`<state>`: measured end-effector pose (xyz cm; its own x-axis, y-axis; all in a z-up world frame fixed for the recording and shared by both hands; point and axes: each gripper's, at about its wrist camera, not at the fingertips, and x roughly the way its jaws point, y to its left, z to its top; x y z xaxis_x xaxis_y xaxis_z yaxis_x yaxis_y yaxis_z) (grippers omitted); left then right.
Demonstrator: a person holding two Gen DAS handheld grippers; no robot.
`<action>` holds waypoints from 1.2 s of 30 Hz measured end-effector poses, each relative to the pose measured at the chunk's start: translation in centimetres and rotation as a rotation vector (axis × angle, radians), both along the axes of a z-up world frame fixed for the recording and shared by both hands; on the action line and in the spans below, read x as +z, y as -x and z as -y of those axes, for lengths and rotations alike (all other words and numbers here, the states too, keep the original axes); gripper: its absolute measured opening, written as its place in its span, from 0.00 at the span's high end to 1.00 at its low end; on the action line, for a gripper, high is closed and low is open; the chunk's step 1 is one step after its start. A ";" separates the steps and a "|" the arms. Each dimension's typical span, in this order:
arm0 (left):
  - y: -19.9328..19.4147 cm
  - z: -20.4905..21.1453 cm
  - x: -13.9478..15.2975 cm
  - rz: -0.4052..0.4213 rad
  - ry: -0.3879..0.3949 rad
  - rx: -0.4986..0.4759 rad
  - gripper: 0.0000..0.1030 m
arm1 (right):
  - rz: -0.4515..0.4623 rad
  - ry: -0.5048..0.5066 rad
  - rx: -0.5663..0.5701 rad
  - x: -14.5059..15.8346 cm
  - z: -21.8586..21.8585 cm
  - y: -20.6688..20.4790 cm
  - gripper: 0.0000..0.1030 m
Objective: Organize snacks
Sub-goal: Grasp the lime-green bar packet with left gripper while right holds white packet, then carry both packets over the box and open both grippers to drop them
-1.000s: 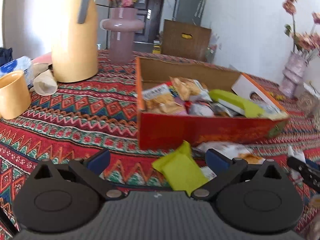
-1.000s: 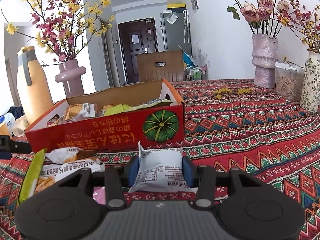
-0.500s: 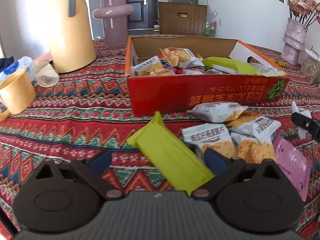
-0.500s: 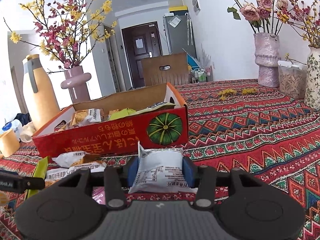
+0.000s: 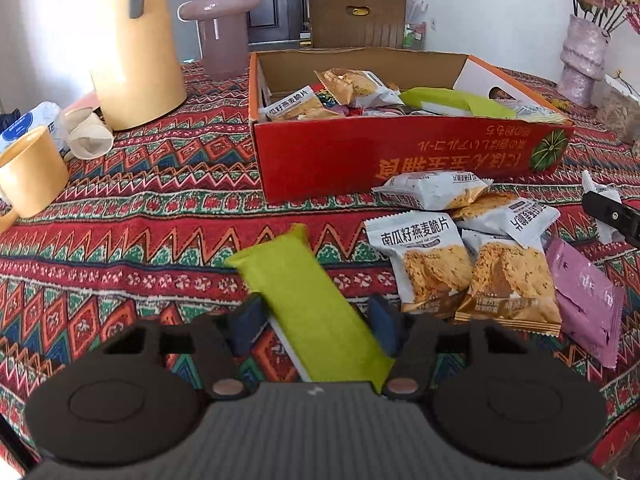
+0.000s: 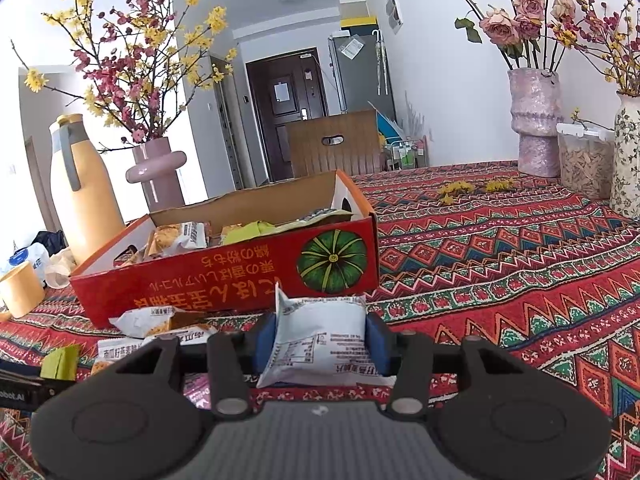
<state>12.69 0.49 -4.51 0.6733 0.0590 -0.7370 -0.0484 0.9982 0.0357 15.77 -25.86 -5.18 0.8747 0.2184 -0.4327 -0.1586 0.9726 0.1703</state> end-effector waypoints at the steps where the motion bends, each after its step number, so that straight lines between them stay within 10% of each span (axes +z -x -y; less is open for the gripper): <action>1: -0.2 -0.1 0.1 0.004 -0.006 -0.004 0.56 | 0.000 0.000 0.000 0.0 0.0 0.0 0.54; 6: -0.5 -0.9 0.4 0.012 -0.024 -0.005 0.59 | 0.000 0.000 0.000 0.0 0.1 0.0 0.54; 10: 0.2 -0.6 0.3 0.027 -0.048 -0.003 0.24 | 0.000 0.001 0.001 0.0 0.1 0.0 0.54; 20: 1.0 0.2 -0.1 0.024 -0.016 -0.008 0.60 | 0.002 0.003 0.004 -0.1 0.1 0.0 0.54; 36: 2.2 -0.1 2.5 0.123 0.010 -0.023 0.66 | 0.060 0.028 0.005 2.3 -0.2 1.1 0.54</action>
